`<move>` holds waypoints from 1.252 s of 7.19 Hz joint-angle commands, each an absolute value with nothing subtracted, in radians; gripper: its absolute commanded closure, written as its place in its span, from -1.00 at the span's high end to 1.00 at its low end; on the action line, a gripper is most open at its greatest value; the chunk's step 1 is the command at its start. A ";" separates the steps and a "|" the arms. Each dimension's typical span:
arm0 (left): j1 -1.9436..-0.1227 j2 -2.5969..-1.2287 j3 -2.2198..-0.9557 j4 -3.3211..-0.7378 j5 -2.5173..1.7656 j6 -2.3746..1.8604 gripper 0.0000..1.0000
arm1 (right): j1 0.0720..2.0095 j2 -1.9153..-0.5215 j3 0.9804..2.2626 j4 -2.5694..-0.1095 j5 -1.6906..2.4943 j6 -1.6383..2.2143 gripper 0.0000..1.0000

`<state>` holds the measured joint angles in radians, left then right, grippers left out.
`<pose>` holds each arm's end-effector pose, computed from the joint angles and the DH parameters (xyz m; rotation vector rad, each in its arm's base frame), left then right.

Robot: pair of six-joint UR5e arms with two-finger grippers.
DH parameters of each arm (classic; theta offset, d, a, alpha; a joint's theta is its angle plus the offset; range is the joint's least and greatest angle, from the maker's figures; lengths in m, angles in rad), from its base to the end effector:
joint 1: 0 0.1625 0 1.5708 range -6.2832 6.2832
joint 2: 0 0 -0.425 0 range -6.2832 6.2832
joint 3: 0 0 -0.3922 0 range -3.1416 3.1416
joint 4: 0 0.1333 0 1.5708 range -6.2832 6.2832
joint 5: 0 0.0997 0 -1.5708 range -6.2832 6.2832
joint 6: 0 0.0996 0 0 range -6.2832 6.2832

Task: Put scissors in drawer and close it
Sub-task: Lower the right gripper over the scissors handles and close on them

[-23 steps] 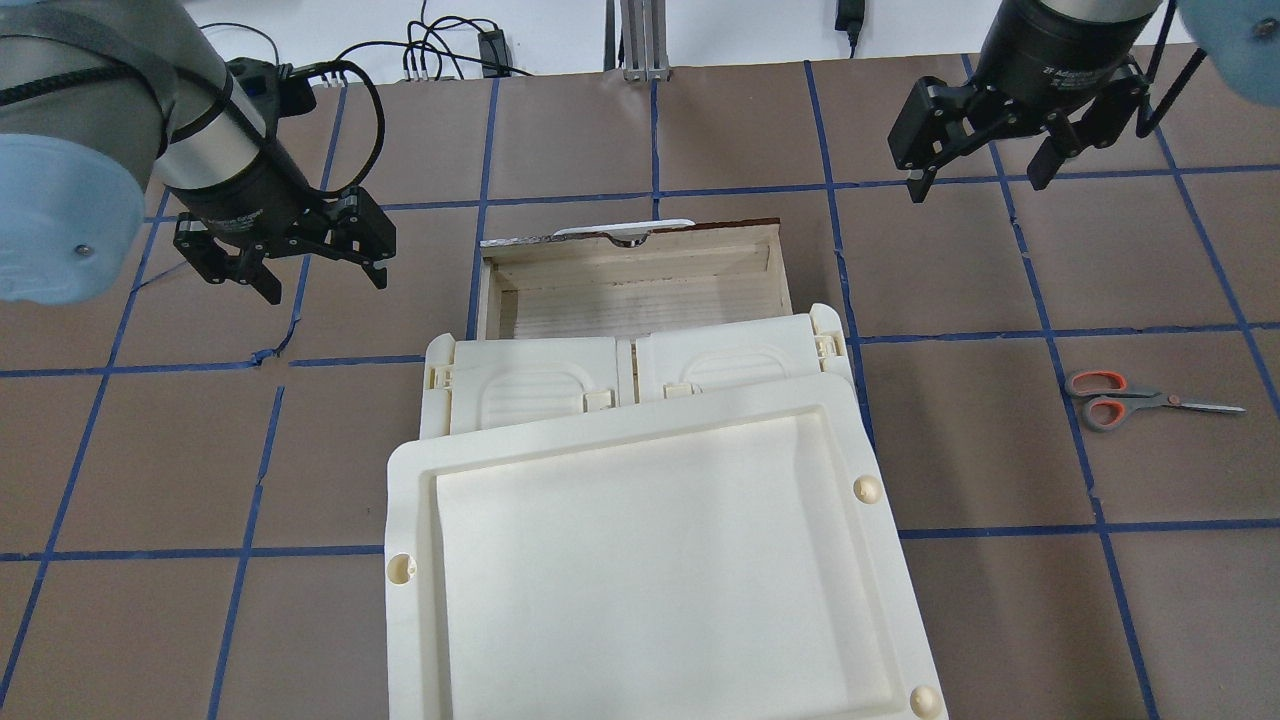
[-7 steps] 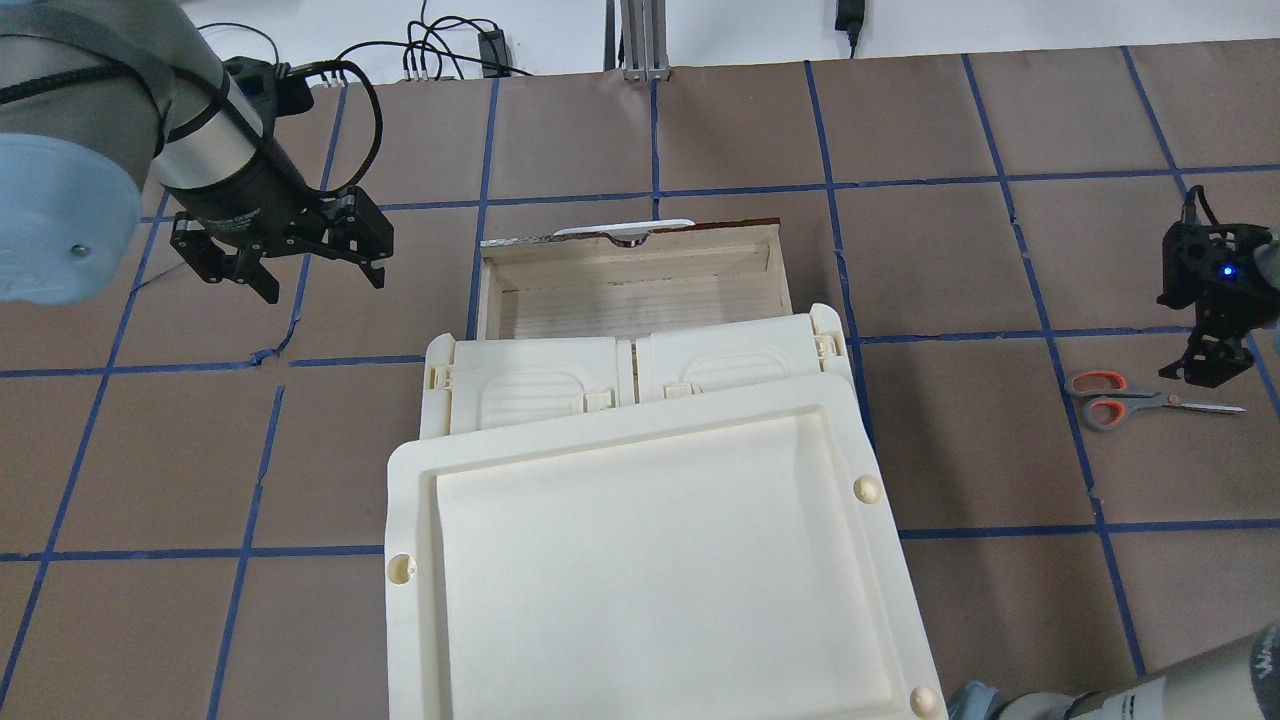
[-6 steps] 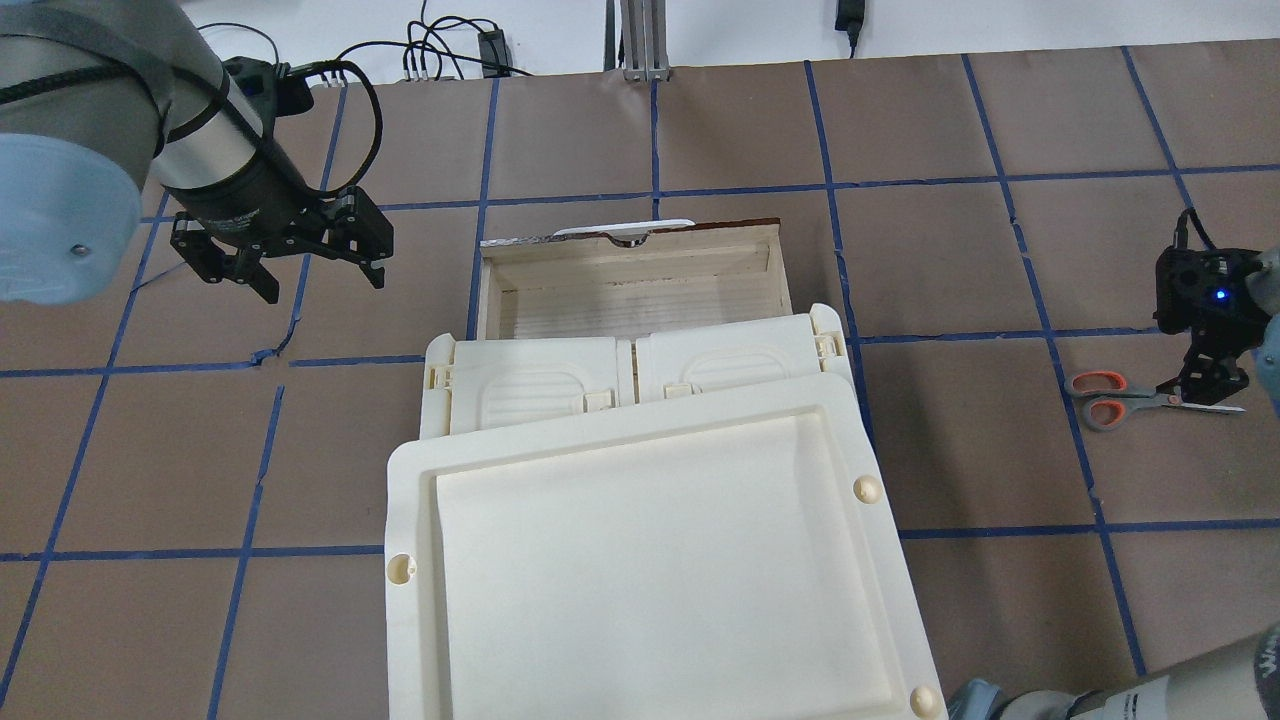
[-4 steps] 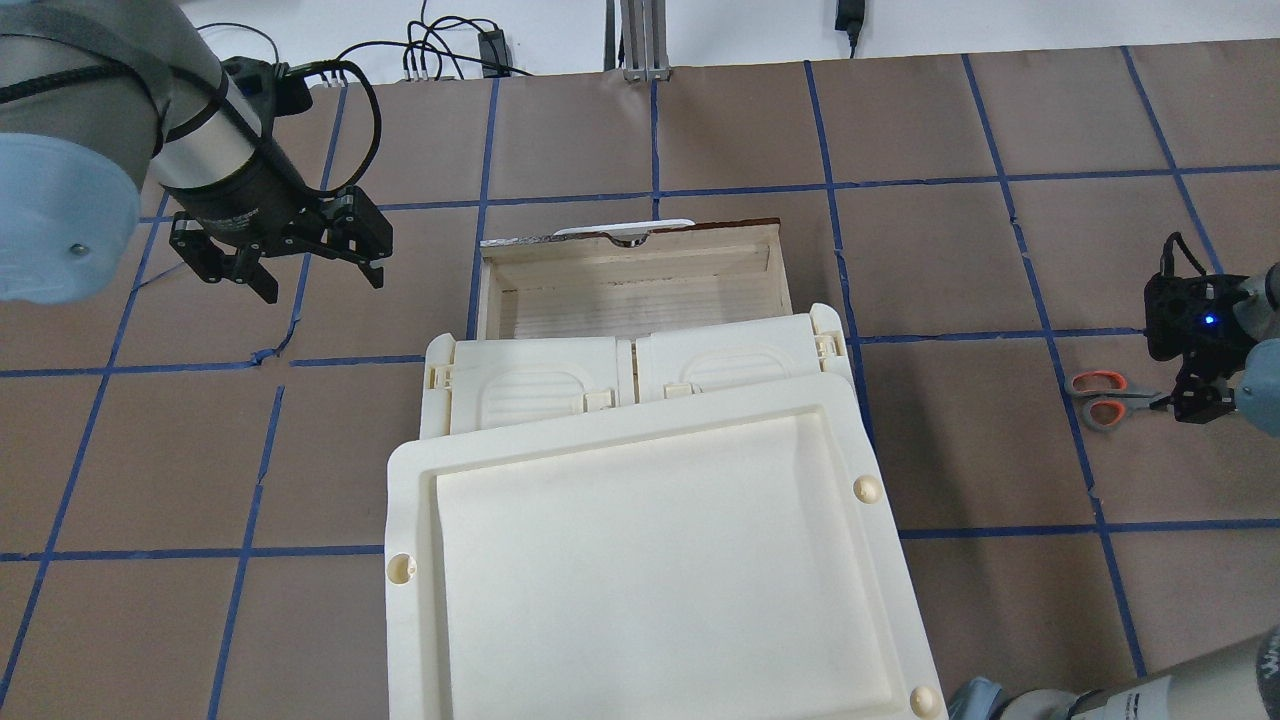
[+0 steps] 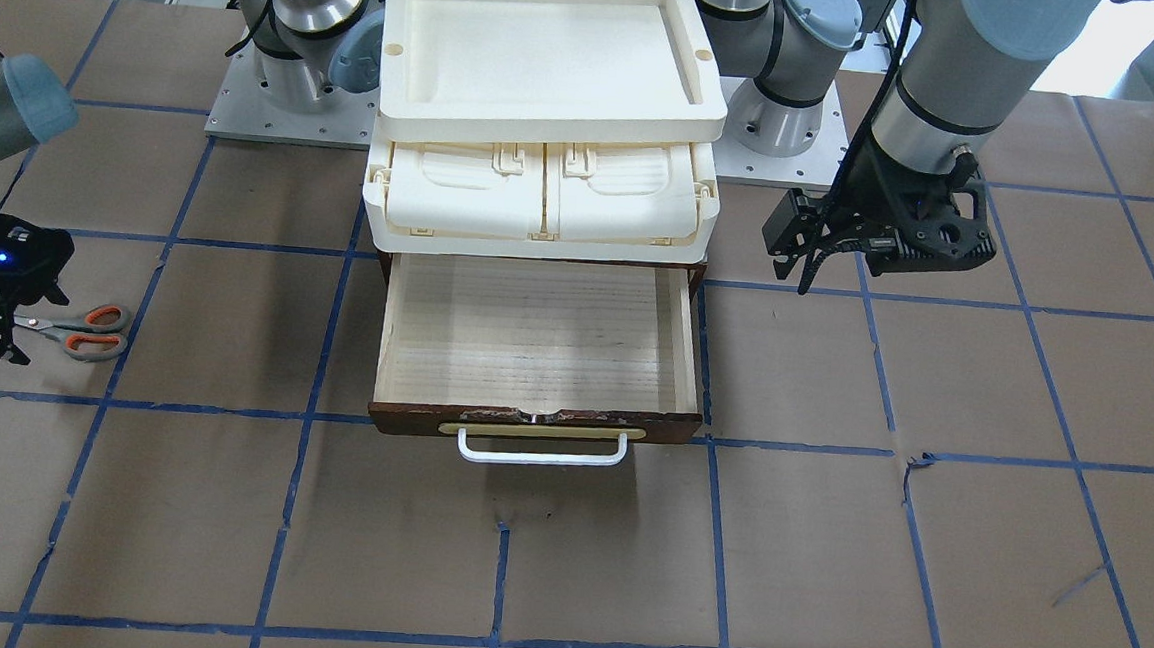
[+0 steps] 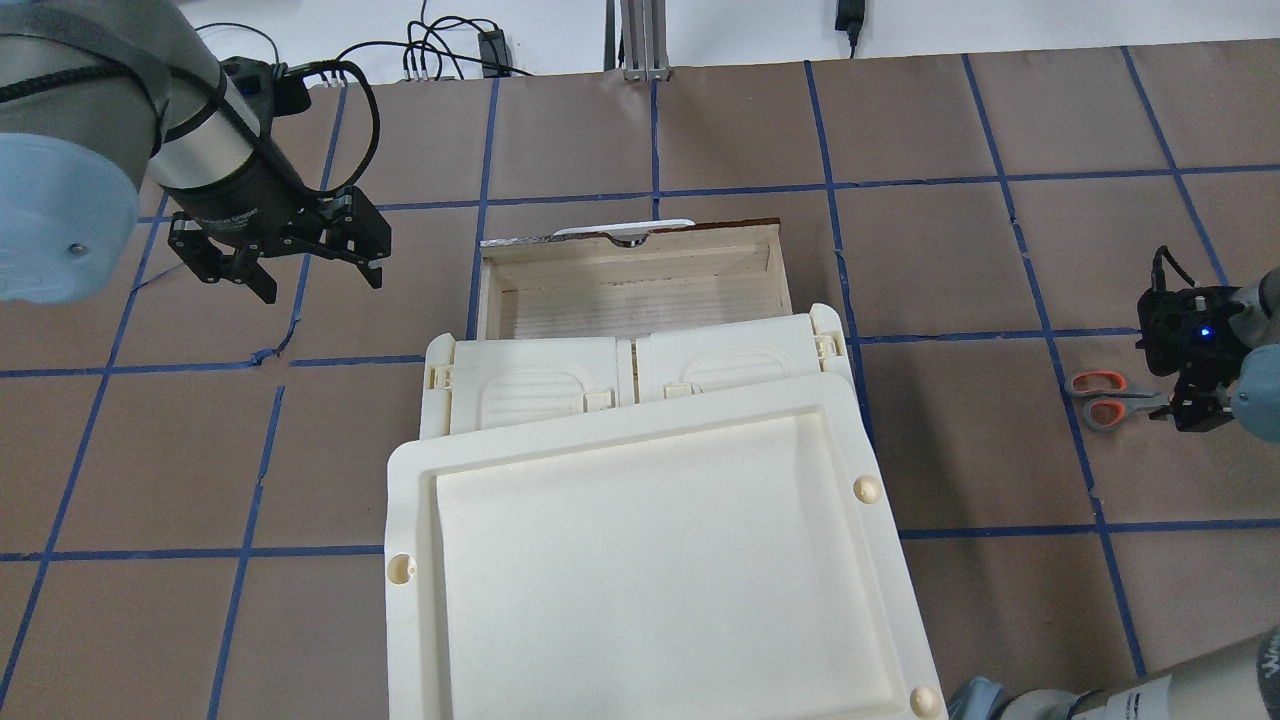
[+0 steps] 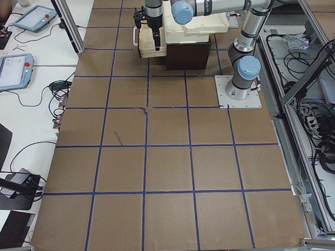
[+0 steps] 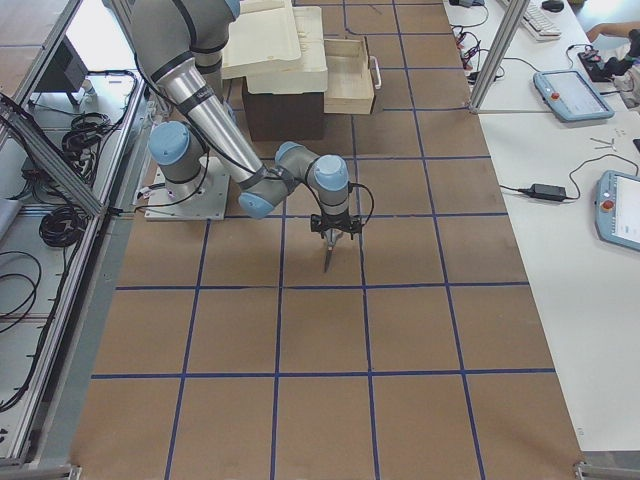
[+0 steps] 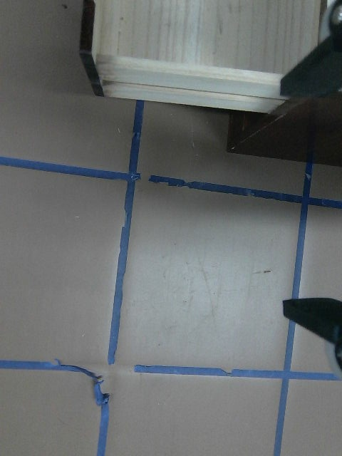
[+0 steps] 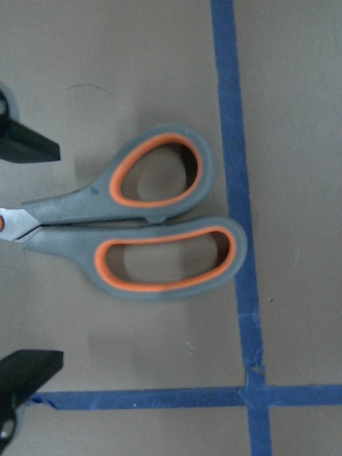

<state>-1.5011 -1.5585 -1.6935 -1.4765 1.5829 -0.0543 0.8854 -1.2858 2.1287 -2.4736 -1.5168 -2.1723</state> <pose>-0.0982 -0.4907 0.4431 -0.1938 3.1235 0.0254 -0.2002 -0.4639 0.1842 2.0922 -2.2718 0.0956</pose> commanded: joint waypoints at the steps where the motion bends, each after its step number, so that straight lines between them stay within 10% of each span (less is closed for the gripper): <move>1: -1.500 -1.559 -1.695 -1.477 1.583 -0.054 1.00 | 0.881 -1.284 2.132 -2.453 -1.520 -2.195 0.85; 6: -1.493 -1.568 -1.695 -1.477 1.582 -0.049 1.00 | 0.847 -1.275 2.144 -2.451 -1.517 -2.226 0.67; 9: -1.493 -1.569 -1.695 -1.477 1.583 -0.049 1.00 | 0.847 -1.275 2.143 -2.451 -1.519 -2.223 -0.11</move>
